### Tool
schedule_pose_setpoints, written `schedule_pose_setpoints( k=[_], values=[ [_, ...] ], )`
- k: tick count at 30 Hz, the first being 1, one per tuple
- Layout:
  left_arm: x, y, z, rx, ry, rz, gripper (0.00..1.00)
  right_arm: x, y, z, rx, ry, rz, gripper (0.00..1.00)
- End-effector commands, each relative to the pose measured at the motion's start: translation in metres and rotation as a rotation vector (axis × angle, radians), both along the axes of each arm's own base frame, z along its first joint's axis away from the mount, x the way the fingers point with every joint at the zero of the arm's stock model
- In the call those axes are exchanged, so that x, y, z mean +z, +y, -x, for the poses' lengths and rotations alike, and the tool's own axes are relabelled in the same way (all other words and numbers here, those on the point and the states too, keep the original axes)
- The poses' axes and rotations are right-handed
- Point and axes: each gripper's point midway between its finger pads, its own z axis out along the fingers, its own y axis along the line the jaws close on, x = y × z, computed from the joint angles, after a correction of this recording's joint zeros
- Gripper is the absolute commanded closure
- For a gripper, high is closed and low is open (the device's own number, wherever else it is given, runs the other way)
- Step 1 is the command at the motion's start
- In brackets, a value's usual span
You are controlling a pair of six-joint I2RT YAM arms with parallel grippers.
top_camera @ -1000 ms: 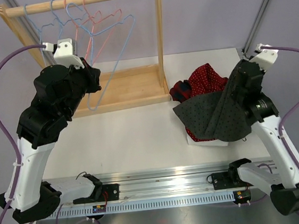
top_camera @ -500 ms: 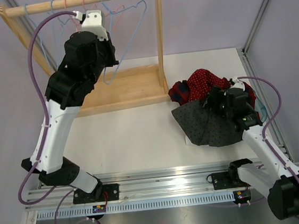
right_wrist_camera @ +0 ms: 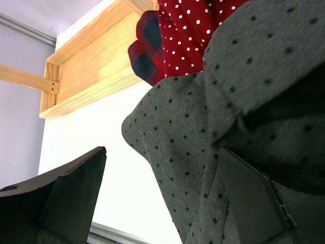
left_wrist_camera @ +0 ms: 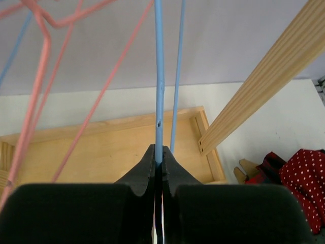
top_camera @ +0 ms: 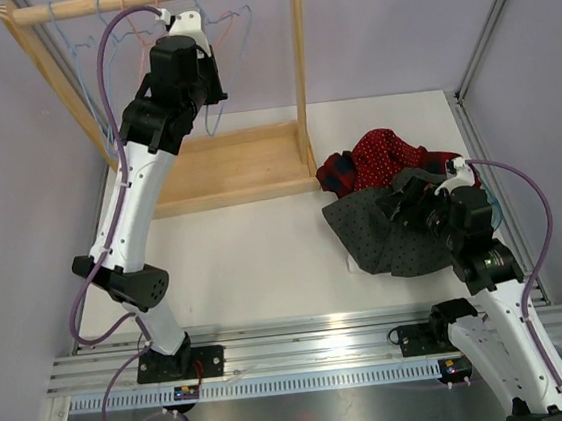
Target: Remove the skirt from the hanger
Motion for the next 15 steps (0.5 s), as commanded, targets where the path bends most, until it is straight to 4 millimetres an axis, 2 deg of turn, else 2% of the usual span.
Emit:
schedule_pose_setpoints(
  k=[1,4,6,7,8,9,10,11,14,15],
  values=[
    [0.003,-0.011,0.005,-0.053,-0.026,0.057,1.0,0.026,0.002,0.008,0.02,-0.041,-0.006,0.01],
    [0.0,-0.007,0.015,-0.053,-0.022,0.061,1.0,0.034,-0.001,0.008,0.009,-0.052,0.017,0.0],
    [-0.013,-0.005,0.018,-0.052,0.003,0.05,1.0,0.038,-0.002,0.008,0.011,-0.059,0.022,0.01],
    [-0.007,-0.001,0.026,-0.053,-0.01,0.053,0.98,0.04,-0.002,0.008,0.011,-0.064,0.019,0.01],
    [-0.017,0.001,0.028,-0.048,0.008,0.04,0.95,0.041,-0.001,0.007,0.01,-0.064,0.018,0.01],
    [-0.017,0.004,0.031,-0.043,0.006,0.033,0.91,0.043,-0.001,0.007,0.014,-0.071,0.015,0.0],
    [-0.016,0.008,0.035,-0.031,0.004,0.027,0.85,0.044,0.001,0.007,0.02,-0.076,0.013,0.01],
    [-0.007,0.015,0.044,-0.026,-0.014,0.03,0.67,0.046,0.001,0.007,0.021,-0.085,0.01,0.01],
    [-0.01,0.024,0.065,-0.033,-0.009,0.018,0.38,0.058,0.001,0.006,0.033,-0.121,0.03,0.01],
    [-0.01,0.032,0.08,-0.033,-0.015,0.023,0.21,0.067,-0.002,0.006,0.028,-0.139,0.054,0.01]
  ],
)
